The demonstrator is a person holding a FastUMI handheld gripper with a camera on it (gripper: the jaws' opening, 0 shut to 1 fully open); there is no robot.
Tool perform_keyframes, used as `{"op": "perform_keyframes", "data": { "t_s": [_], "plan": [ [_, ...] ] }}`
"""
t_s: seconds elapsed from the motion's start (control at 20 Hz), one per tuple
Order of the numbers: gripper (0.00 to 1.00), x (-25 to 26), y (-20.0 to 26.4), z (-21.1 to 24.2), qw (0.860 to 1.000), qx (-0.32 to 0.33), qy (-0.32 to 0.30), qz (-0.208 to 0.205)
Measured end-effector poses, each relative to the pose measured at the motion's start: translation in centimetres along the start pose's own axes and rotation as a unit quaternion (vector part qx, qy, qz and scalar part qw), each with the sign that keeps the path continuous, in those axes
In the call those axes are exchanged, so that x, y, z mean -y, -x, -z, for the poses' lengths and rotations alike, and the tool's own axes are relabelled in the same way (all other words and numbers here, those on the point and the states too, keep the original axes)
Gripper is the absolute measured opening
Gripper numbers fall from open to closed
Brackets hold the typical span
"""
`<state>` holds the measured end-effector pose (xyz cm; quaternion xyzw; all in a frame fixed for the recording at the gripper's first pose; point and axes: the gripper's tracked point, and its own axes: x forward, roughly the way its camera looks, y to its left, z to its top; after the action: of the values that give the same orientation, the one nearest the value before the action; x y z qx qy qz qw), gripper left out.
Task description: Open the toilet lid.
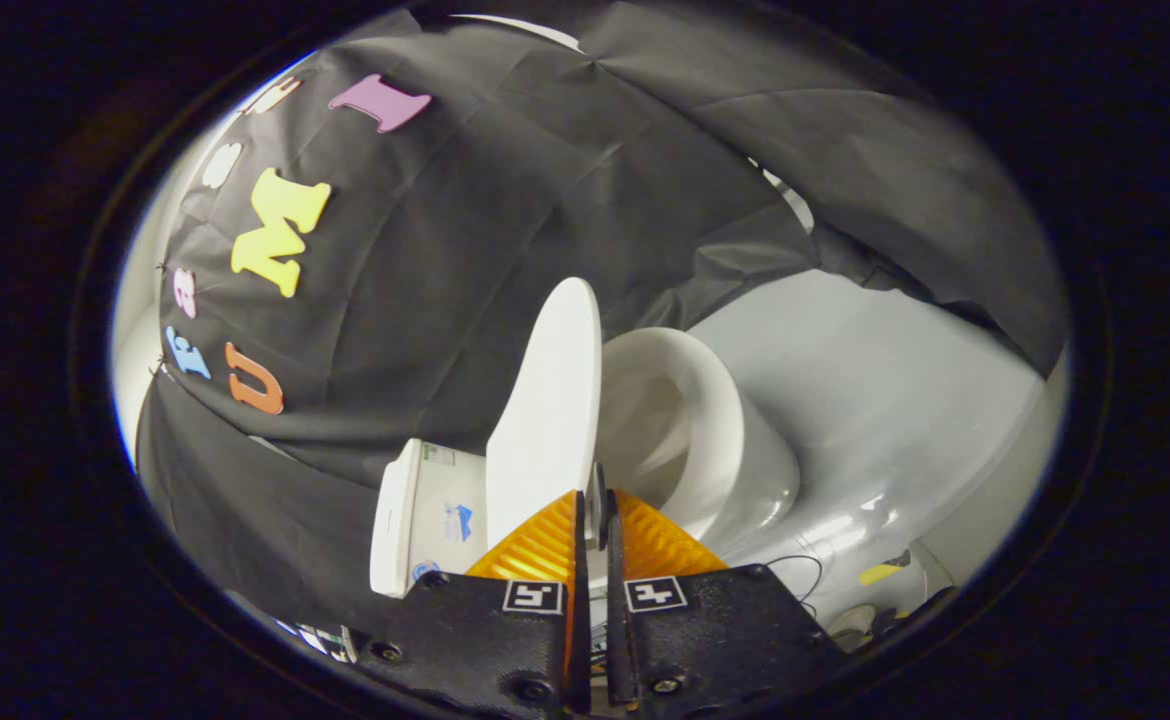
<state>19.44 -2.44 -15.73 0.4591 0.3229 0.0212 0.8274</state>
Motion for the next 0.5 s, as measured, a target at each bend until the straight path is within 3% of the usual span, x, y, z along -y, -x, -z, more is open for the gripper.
{"op": "perform_keyframes", "data": {
  "t_s": [0.3, 0.5],
  "plan": [
    [0.10, -8.7, 2.6, -0.2, 0.997, 0.008, 0.058, -0.048],
    [0.10, -11.9, 3.1, 0.6, 0.993, 0.012, 0.113, -0.038]
  ]
}}
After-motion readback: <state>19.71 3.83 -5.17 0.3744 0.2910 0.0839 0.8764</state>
